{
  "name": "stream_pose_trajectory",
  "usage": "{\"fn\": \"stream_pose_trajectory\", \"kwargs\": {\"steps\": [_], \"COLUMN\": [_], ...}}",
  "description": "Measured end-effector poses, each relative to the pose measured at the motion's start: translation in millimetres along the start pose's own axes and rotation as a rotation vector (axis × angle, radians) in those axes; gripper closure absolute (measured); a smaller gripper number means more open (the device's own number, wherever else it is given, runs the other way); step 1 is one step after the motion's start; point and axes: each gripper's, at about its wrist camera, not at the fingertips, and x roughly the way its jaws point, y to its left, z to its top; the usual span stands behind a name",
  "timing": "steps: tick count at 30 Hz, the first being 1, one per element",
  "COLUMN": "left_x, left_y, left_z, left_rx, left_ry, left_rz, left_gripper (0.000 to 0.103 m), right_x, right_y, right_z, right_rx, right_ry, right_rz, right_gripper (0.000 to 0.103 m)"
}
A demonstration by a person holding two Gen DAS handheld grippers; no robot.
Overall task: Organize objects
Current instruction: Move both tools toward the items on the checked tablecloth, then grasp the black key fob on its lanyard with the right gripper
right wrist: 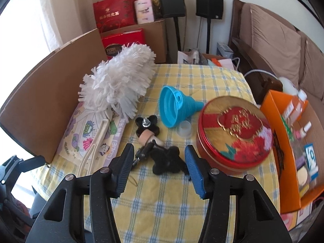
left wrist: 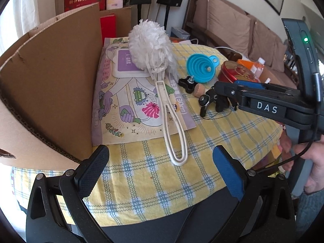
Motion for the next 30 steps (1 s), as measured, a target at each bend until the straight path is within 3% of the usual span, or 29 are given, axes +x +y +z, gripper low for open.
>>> {"fn": "stream_pose_trajectory", "kwargs": {"steps": [13, 15, 17, 19, 30], "left_x": [12.8, 14.3, 14.8, 15.2, 14.7], "left_y": [0.7, 0.9, 0.7, 0.6, 0.6], "left_z": [3.6, 4.0, 4.2, 3.9, 6.5], "left_rx": [-0.002, -0.003, -0.005, -0.007, -0.009], "left_ry": [0.027, 0.03, 0.031, 0.031, 0.033], "left_rz": [-0.015, -0.013, -0.013, -0.014, -0.003], "left_gripper": [0.001, 0.001, 0.001, 0.001, 0.001], "right_x": [34.1, 35.0, 33.8, 31.4, 9.9], "right_y": [4.5, 3.6, 3.5, 2.6, -9.0], "right_z": [-1.7, -2.1, -1.5, -1.0, 3.0], "right_rx": [-0.104, -0.101, -0.096, -0.088, -0.004], "right_ry": [0.053, 0.053, 0.044, 0.032, -0.04], "right_rz": [-0.017, -0.006, -0.008, 0.005, 0.068], "right_gripper": [0.045, 0.052, 0.071, 0.081, 0.087]}}
